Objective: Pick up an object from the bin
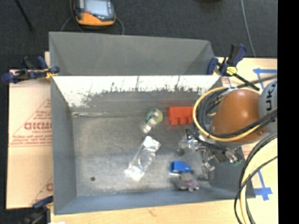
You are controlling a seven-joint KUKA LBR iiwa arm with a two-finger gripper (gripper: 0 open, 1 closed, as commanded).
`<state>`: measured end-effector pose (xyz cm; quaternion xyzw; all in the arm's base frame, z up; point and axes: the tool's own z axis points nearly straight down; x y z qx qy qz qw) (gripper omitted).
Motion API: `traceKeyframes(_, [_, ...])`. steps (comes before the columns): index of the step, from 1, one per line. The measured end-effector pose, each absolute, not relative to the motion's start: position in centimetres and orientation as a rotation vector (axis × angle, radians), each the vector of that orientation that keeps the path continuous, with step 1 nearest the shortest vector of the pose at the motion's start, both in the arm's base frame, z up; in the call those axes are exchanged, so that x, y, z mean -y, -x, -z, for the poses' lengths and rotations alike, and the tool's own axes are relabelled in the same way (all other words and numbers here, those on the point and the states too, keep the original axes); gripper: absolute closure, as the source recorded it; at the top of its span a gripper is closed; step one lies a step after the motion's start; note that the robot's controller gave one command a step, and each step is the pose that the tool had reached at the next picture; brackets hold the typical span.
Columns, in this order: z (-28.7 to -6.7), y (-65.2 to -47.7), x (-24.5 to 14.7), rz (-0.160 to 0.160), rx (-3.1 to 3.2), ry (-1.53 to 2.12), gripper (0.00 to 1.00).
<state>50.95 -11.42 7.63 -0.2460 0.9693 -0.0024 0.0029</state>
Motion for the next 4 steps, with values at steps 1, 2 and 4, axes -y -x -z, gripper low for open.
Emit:
traceKeyframes(1, [-7.2,-48.3,6.7,0.008,-2.911,1.151,0.00])
traceKeyframes(2, [-7.0,-48.1,6.8,0.002,-2.919,1.150,1.00])
traceKeyframes(4, [-26.2,-49.9,10.1,0.012,-2.785,1.436,1.00])
